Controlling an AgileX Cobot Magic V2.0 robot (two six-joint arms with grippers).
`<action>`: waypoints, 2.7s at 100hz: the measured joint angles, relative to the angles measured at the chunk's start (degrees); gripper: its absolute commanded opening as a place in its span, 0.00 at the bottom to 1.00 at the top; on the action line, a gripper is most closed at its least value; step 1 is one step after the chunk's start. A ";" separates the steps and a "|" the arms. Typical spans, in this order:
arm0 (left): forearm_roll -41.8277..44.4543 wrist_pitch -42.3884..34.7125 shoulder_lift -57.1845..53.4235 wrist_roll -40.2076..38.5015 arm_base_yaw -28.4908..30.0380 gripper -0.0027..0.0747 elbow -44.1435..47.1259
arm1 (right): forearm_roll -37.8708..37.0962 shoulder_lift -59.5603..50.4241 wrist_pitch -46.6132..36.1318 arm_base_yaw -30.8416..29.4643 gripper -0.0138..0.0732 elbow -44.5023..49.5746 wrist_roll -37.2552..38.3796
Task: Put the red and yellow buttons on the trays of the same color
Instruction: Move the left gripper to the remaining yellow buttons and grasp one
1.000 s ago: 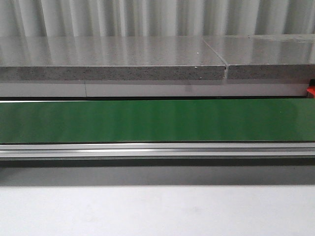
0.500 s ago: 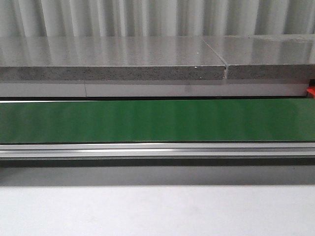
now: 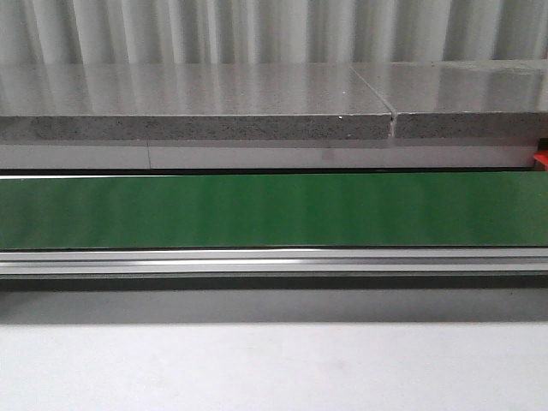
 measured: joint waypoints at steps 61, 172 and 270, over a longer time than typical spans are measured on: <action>0.00 0.00 0.00 0.00 0.00 0.01 0.00 | 0.00 -0.23 0.69 0.00 0.08 0.03 0.00; -1.49 -7.35 29.53 -3.29 14.38 0.27 -9.01 | 0.00 -0.23 0.69 0.00 0.08 0.03 0.00; -2.66 4.64 69.95 -23.19 28.82 0.76 -42.17 | 0.00 -0.23 0.69 0.00 0.08 0.03 0.00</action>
